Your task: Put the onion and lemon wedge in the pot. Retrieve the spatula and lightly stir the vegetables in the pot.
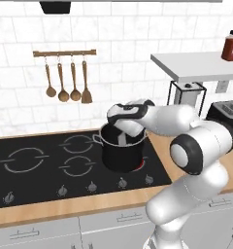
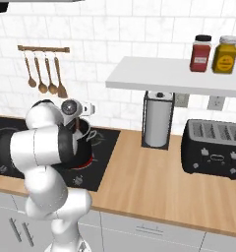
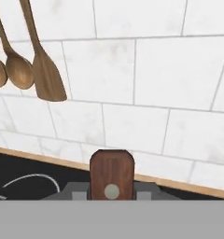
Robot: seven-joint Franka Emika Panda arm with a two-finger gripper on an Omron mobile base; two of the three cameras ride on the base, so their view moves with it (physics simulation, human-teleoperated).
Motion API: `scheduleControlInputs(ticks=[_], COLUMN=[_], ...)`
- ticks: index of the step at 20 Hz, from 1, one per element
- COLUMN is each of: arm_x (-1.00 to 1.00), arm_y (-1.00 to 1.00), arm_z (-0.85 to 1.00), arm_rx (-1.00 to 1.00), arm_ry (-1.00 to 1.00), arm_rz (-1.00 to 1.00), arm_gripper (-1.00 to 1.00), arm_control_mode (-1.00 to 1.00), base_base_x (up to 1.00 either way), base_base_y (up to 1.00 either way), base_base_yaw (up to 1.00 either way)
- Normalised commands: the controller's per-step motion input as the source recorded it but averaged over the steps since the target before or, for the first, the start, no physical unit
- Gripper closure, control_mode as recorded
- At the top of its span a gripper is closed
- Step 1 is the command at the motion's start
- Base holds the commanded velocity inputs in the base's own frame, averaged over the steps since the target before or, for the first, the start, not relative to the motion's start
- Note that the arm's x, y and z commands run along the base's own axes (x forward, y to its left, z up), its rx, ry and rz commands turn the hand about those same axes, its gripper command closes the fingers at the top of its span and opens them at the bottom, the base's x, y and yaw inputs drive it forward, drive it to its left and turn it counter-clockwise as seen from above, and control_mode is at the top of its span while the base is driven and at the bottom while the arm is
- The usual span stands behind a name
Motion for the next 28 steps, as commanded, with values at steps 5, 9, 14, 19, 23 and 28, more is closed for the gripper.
scheduleControlInputs(ticks=[5, 9, 14, 19, 23, 28], arm_x=[-0.54, -0.33, -0.06, 0.0, -0.35, -0.4], arm_y=[0.0, 0.06, 0.19, 0.57, 0.62, 0.19], arm_z=[0.82, 0.41, -0.11, -0.33, -0.25, 0.38], arm_rx=[0.0, 0.0, 0.0, -0.01, 0.01, 0.25], arm_ry=[-0.14, -0.02, 0.19, 0.12, 0.02, 0.0], arm_rz=[0.0, 0.0, 0.0, -0.01, 0.0, -0.02], arm_gripper=[1.0, 1.0, 1.0, 1.0, 1.0, 1.0], arm_control_mode=[-1.0, -1.0, -1.0, -1.0, -1.0, -1.0], base_base_x=[0.0, 0.0, 0.0, 0.0, 0.0, 0.0], base_base_y=[0.0, 0.0, 0.0, 0.0, 0.0, 0.0], base_base_yaw=[0.0, 0.0, 0.0, 0.0, 0.0, 0.0])
